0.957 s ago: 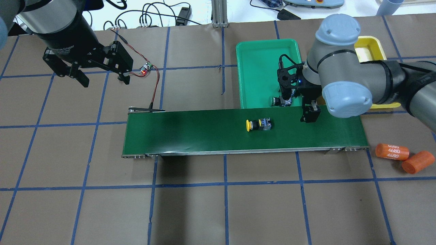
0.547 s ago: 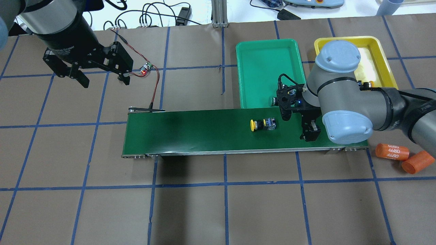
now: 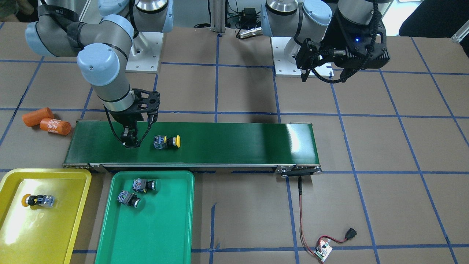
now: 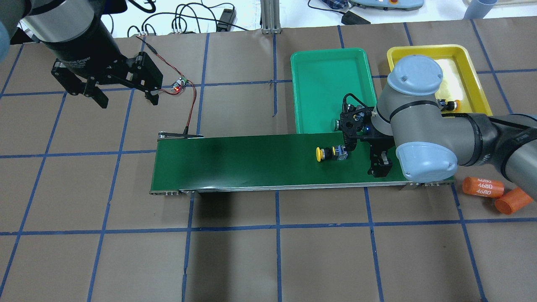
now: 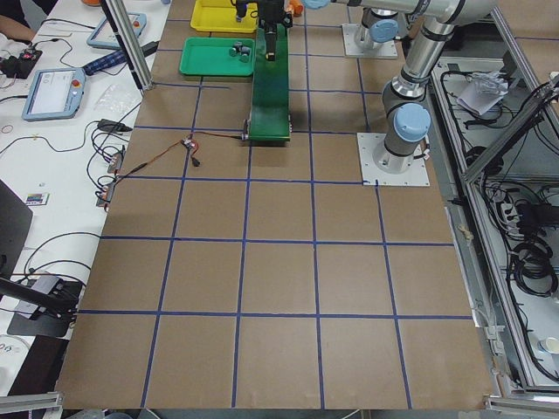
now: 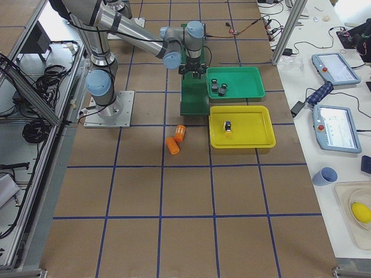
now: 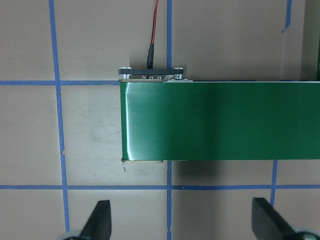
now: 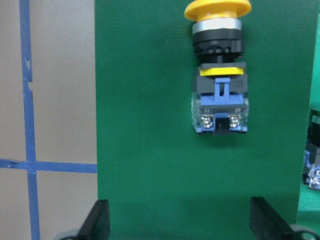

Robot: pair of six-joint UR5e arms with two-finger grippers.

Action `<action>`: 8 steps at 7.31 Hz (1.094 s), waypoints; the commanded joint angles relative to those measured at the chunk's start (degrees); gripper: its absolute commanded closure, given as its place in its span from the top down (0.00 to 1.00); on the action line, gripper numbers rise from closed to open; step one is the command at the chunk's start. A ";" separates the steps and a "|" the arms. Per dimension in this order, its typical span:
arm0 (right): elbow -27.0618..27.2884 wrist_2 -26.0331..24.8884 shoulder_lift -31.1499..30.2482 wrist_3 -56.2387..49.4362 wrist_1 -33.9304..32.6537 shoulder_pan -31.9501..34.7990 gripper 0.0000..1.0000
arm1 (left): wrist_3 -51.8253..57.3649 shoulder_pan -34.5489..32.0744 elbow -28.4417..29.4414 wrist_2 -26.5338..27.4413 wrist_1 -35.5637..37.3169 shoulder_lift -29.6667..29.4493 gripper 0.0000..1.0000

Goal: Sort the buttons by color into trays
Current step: 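Return the right gripper to the belt and grasp the yellow button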

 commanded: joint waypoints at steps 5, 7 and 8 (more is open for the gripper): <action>-0.07 0.38 2.25 2.12 -2.69 0.51 0.99 | 0.13 0.00 0.13 -0.05 -0.01 -0.13 1.00; -0.50 0.56 3.22 2.03 -2.69 0.51 0.81 | 0.22 0.00 0.13 -0.05 -0.01 -0.13 1.00; -0.33 0.47 3.22 1.69 -2.69 0.51 0.64 | 0.22 0.00 0.05 0.04 -0.01 -0.13 1.00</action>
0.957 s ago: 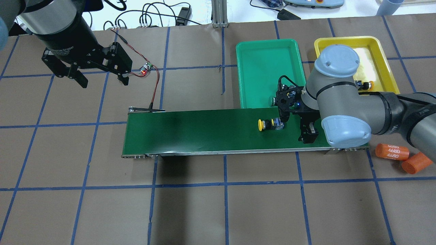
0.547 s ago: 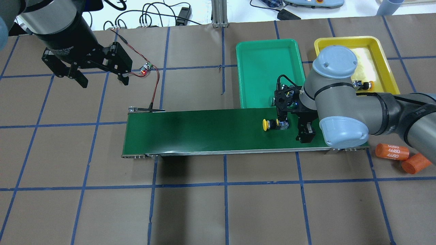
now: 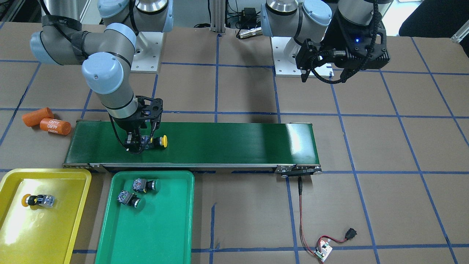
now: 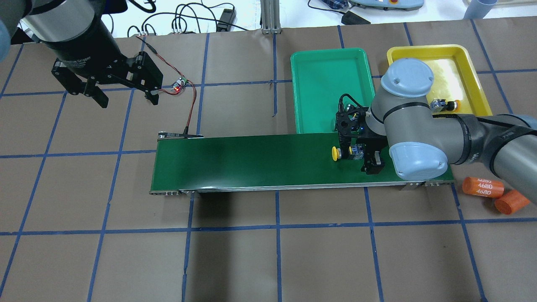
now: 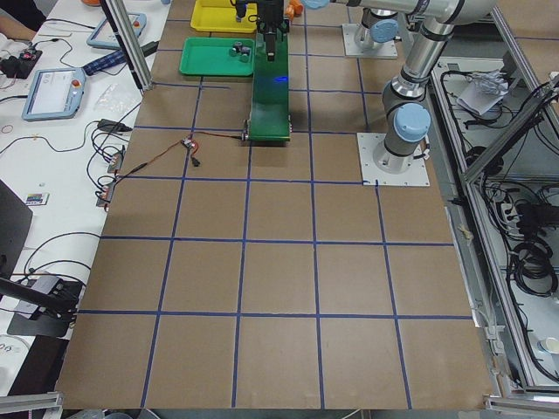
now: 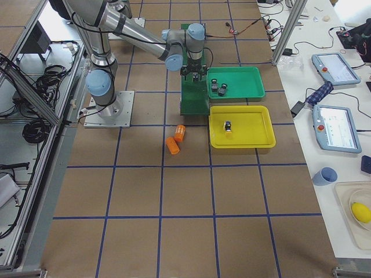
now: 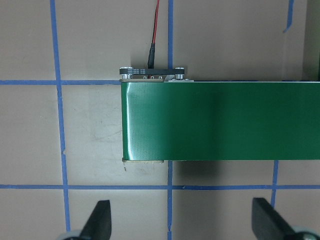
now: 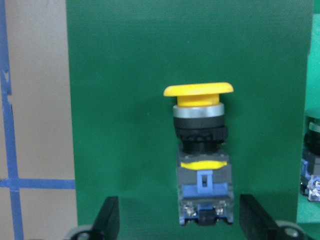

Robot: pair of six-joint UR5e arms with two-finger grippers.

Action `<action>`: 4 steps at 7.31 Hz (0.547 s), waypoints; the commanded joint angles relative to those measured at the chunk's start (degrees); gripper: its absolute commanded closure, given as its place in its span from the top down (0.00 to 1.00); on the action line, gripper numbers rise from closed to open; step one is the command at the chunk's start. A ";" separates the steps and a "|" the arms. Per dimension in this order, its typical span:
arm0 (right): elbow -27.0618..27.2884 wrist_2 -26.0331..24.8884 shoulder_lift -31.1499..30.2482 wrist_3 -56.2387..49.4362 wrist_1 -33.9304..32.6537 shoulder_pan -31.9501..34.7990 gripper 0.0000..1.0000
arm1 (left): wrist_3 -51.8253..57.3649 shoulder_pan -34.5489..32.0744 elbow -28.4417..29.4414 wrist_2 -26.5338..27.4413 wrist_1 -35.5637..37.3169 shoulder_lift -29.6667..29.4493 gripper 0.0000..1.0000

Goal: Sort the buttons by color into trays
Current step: 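Carry the yellow button to the yellow tray and release it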

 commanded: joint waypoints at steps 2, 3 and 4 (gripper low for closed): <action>-0.47 -0.95 0.26 -0.74 -0.02 -0.03 0.11 | 0.02 0.00 -0.16 -0.04 0.09 0.00 1.00; -0.56 -1.04 0.26 -0.75 -0.02 -0.03 0.00 | 0.02 0.00 -0.25 0.05 0.09 0.00 1.00; -0.82 -1.13 0.18 -0.66 -0.37 -0.81 0.00 | 0.11 0.00 -0.25 0.05 0.09 0.00 1.00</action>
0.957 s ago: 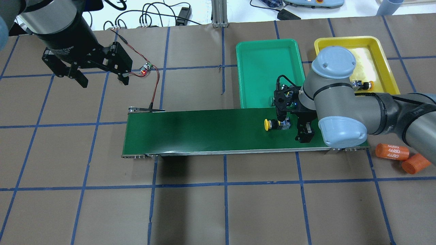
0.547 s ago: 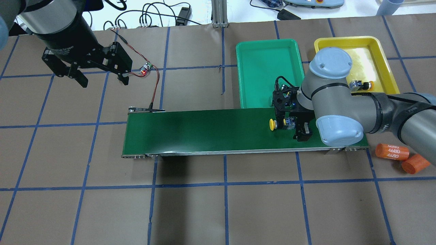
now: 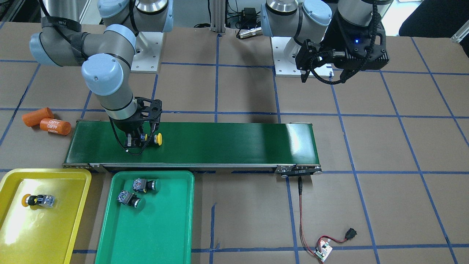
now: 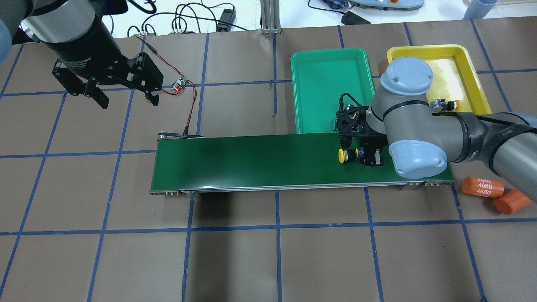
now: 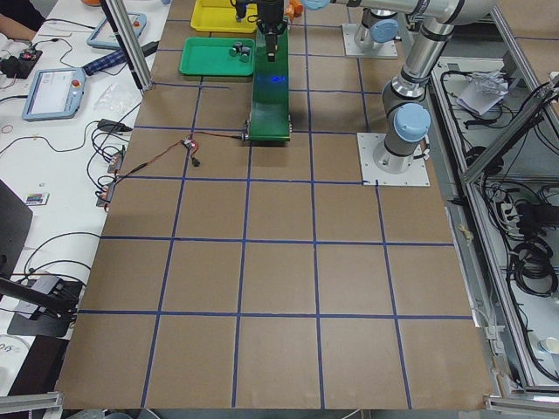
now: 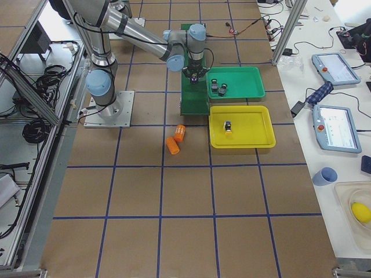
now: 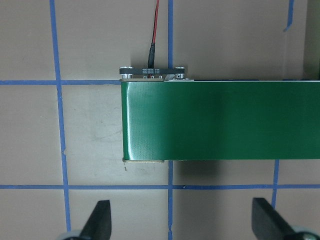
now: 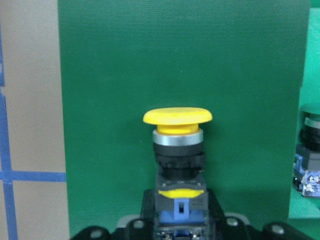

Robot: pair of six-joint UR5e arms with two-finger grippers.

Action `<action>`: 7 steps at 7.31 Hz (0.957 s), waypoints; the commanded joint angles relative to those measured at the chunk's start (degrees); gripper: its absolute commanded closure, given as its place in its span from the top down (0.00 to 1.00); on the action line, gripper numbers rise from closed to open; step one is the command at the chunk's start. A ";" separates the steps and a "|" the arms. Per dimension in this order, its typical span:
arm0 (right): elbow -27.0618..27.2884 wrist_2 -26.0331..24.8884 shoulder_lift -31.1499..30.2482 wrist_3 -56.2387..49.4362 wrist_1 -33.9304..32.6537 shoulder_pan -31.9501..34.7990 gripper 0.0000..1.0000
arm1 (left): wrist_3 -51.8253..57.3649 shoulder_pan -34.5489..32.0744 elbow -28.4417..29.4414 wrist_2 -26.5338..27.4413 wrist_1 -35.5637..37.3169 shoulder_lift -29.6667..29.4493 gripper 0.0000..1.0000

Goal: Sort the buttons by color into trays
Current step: 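Carry the yellow button to the yellow tray and release it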

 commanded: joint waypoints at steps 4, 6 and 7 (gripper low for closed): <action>-16.84 0.10 6.59 0.90 5.87 -11.48 0.00 | -0.02 0.00 -0.04 0.02 0.01 0.09 1.00; -22.22 0.10 11.94 0.47 5.70 -15.36 0.00 | 0.07 0.09 0.22 0.02 0.01 0.00 1.00; -23.72 0.53 14.24 0.03 5.09 -17.21 0.00 | 0.07 0.09 0.22 0.02 0.01 0.00 1.00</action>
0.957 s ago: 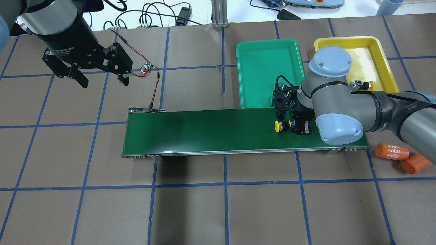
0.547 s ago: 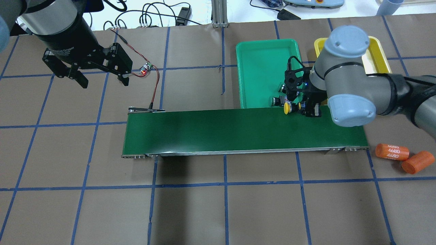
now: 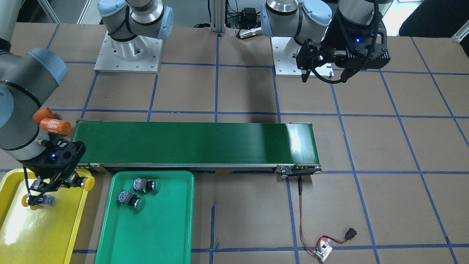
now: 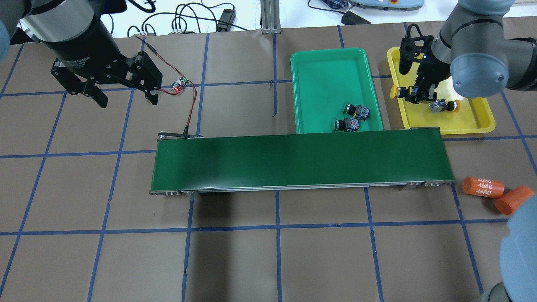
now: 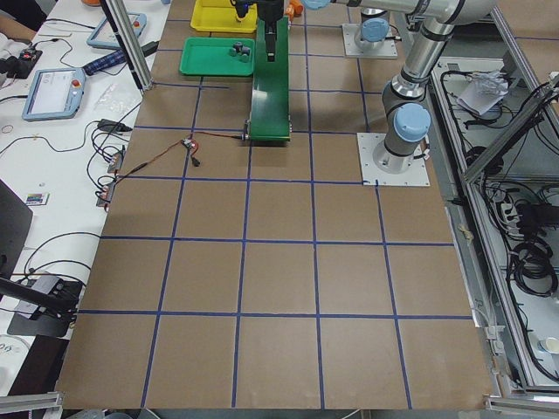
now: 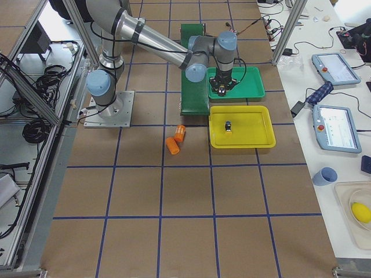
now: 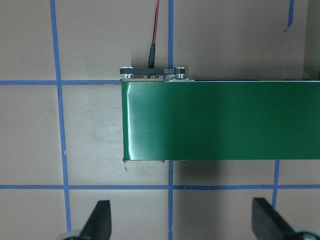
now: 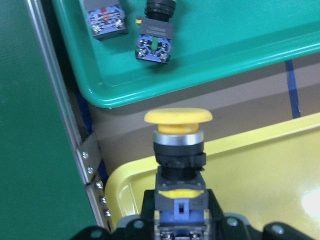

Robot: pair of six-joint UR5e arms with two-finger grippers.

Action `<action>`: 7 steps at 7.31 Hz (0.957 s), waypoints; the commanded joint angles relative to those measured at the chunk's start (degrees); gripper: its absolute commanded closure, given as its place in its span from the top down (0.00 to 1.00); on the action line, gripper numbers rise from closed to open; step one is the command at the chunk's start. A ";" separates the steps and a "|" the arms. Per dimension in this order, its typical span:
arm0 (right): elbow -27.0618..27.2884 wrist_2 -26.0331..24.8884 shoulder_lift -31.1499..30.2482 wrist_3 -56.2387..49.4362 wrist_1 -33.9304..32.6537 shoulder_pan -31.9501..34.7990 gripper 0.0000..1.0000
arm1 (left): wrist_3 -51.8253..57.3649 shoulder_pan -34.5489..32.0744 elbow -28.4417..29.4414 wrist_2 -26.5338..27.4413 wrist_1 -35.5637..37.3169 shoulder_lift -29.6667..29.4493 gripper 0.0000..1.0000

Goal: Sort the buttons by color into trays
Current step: 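Carry the yellow button to the yellow tray and release it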

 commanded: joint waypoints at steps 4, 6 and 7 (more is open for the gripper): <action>-3.59 0.78 9.40 -1.89 -6.09 -5.77 1.00 | 0.01 0.00 -0.39 0.00 0.35 0.23 1.00; -4.29 2.18 0.56 5.61 3.28 -4.89 1.00 | 0.01 0.00 -0.48 0.00 0.35 0.31 1.00; -4.56 2.27 -4.36 10.98 8.39 -3.23 1.00 | 0.01 0.00 -0.48 0.00 0.35 0.31 1.00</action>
